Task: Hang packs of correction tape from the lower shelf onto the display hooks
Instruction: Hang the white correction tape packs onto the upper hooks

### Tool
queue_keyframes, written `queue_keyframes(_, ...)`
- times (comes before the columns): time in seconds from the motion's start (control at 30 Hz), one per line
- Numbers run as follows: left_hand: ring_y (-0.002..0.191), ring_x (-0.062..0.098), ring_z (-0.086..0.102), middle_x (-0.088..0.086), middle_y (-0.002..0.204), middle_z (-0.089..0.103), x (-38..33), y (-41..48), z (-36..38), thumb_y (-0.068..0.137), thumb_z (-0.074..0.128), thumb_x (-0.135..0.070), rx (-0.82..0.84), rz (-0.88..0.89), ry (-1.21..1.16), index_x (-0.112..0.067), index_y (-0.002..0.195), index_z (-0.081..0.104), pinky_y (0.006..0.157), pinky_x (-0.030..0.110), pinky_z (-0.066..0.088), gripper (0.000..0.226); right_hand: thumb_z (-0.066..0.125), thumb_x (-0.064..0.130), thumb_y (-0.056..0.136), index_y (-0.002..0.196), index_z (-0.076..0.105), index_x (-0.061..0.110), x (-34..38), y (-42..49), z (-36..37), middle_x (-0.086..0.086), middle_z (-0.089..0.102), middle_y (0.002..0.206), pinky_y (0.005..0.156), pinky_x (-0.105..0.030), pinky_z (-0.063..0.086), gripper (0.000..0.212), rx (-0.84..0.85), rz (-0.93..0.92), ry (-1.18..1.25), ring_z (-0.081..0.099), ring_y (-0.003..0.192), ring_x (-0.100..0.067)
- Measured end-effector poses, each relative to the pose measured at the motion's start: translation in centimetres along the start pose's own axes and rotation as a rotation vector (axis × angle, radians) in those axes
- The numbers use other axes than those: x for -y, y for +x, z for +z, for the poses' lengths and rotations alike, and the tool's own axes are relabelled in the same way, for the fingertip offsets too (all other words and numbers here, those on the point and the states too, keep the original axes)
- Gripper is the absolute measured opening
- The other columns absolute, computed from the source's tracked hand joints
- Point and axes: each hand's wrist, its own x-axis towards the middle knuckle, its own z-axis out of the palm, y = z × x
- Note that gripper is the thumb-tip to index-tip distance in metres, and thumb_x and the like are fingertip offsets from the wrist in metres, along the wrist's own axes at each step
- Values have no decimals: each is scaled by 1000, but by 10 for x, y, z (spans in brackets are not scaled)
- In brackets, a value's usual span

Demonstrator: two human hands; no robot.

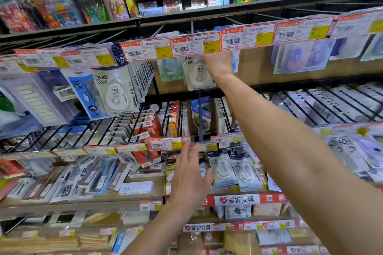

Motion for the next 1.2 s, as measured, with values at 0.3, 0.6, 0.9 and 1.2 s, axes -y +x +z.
queue_keyframes(0.3, 150, 14, 11, -13, 164, 2, 3, -4, -4, 97, 56, -40, -21, 62, 3, -27, 156, 15, 117, 29, 24, 73, 69, 42, 93, 85, 67, 14, -12, -7, -6, 1, 64, 78, 70, -31, 47, 29, 13, 22, 178, 59, 75, -15)
queue_keyframes(0.6, 145, 8, 17, -13, 156, 19, 16, -18, -1, 98, 54, -38, -31, 165, -6, -27, 154, 26, 110, 16, 10, 63, 71, 31, 93, 119, 63, 20, -59, -72, -33, 3, 66, 94, 78, -18, 48, 30, 24, -80, 65, 60, 82, -6)
queue_keyframes(0.9, 133, 14, 30, -6, 141, 41, 29, -19, 24, 97, 54, -40, 195, 194, 36, -21, 146, 40, 115, 35, 31, 54, 70, 27, 95, 100, 68, 22, -118, -193, -66, 7, 69, 90, 76, -25, 50, 7, 207, -20, -96, 64, 85, -10)
queue_keyframes(1.2, 134, 23, 39, 3, 141, 49, 26, -20, 89, 96, 55, -42, 338, 27, 185, -16, 145, 44, 114, 40, 34, 56, 67, 34, 96, 109, 66, 19, -254, -224, -56, 2, 69, 88, 73, -32, 45, 20, 582, 270, -379, 64, 87, -22)
